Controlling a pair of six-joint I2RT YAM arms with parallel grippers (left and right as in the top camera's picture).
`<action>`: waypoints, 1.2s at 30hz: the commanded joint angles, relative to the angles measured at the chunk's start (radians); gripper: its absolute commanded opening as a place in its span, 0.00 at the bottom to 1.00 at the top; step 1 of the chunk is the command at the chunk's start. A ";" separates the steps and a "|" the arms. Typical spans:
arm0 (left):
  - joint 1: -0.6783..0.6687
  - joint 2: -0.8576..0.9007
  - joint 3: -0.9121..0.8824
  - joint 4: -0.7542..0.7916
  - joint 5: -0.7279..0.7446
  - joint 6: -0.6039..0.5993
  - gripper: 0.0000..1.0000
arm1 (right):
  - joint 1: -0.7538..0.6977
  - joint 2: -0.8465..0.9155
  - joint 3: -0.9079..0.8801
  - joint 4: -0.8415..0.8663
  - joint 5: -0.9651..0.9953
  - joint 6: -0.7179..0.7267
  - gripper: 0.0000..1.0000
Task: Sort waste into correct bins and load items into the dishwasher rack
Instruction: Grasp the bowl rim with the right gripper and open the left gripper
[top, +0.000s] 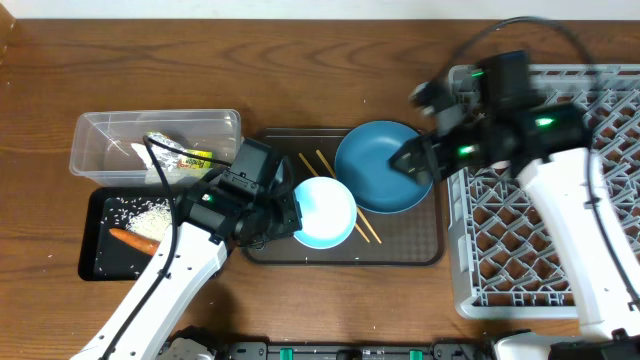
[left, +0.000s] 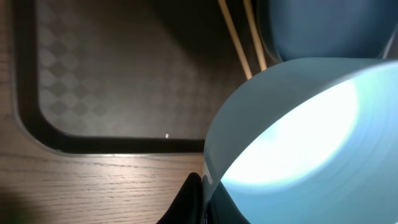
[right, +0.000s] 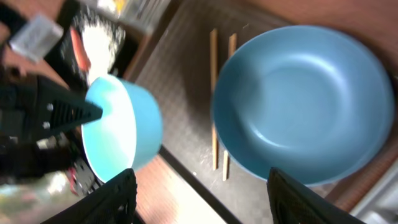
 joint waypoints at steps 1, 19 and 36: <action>-0.003 -0.011 0.019 -0.002 0.047 0.005 0.06 | 0.117 0.013 0.000 0.005 0.171 0.053 0.66; -0.003 -0.011 0.019 -0.042 0.081 0.006 0.07 | 0.430 0.026 -0.102 0.142 0.407 0.168 0.52; -0.003 -0.011 0.019 -0.042 0.081 0.006 0.16 | 0.434 0.026 -0.171 0.218 0.416 0.171 0.04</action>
